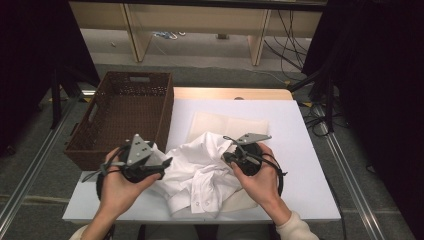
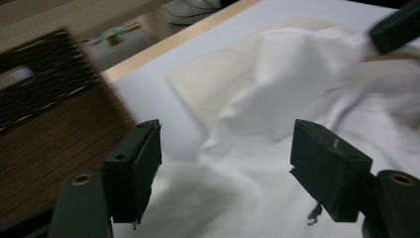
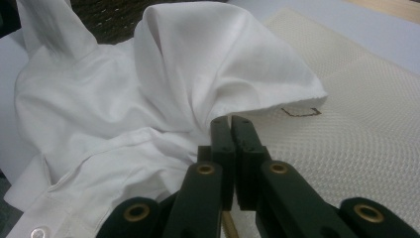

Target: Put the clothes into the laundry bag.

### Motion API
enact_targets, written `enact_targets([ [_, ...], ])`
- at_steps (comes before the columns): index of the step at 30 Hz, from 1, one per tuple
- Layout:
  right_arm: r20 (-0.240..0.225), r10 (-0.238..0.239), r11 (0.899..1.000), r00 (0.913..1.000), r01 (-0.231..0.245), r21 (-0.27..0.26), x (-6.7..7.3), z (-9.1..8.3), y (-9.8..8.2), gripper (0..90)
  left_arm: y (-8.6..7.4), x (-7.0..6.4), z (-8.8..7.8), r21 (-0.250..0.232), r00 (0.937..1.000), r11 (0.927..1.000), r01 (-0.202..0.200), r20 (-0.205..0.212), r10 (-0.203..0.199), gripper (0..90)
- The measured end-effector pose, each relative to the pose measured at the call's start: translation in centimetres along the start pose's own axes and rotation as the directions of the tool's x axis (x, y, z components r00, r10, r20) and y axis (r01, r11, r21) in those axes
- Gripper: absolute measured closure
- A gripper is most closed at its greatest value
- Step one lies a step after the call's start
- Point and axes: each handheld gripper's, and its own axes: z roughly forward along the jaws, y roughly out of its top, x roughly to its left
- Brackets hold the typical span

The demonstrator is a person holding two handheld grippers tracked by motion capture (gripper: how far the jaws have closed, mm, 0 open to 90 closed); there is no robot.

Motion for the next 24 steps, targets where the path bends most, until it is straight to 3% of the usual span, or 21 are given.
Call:
enact_targets([
  [3,-0.004,0.01,1.0,0.9999,-0.01,0.006,0.0,0.0,0.0,90.0,-1.5,0.9,-0.8,0.002,0.9988,0.9993,0.036,-0.033,-0.036,30.5],
  [5,-0.008,0.029,0.999,0.9996,-0.028,0.014,0.1,0.0,0.0,90.0,-1.8,1.1,-0.9,0.007,0.9989,0.9996,0.027,-0.039,-0.027,29.1],
  [6,-0.008,0.028,1.0,0.9996,-0.028,0.014,0.1,0.0,0.0,90.0,-2.1,1.4,-0.9,0.025,0.9973,0.9997,0.006,-0.074,-0.004,29.1],
  [7,-0.007,0.005,1.0,1.0,-0.005,0.012,0.0,0.0,0.0,90.0,-2.4,1.8,-0.9,0.041,0.9959,0.999,0.015,-0.09,-0.011,28.1],
  [8,-0.003,0.008,1.0,1.0,-0.008,0.013,0.1,0.0,0.0,89.9,-2.6,2.7,-0.7,0.054,0.9961,0.9984,0.018,-0.087,-0.013,27.1],
  [10,-0.004,0.022,1.0,0.9998,-0.022,0.009,0.3,0.0,0.0,90.0,-2.6,2.9,-0.6,0.058,0.9962,0.9981,0.022,-0.085,-0.017,28.0],
  [14,-0.007,0.016,1.0,0.9999,-0.015,0.013,0.2,0.1,0.0,89.9,-2.6,3.9,0.3,0.07,0.9968,0.9964,0.048,-0.068,-0.043,34.1],
  [15,-0.008,0.022,1.0,0.9997,-0.022,0.012,0.2,0.1,0.0,89.9,-2.4,4.4,0.5,0.098,0.9975,0.9941,0.047,-0.058,-0.041,36.8],
  [19,-0.009,0.012,1.0,0.9999,-0.011,0.016,0.1,0.1,0.0,89.9,-2.3,5.1,1.2,0.095,0.997,0.9927,0.074,-0.033,-0.071,43.6],
  [21,-0.007,0.013,1.0,0.9999,-0.013,0.016,0.1,0.1,0.0,89.9,-2.2,5.5,1.5,0.101,0.9982,0.9931,0.06,-0.005,-0.06,44.4],
  [22,-0.01,0.022,1.0,0.9997,-0.021,0.02,0.1,0.1,0.0,89.9,-2.1,6.2,1.8,0.102,0.9988,0.9943,0.033,0.034,-0.036,47.4],
  [24,-0.012,0.013,1.0,0.9998,-0.013,0.015,0.0,0.1,0.1,89.9,-2.1,6.2,1.8,0.105,0.9978,0.9933,0.048,0.04,-0.053,49.4],
])
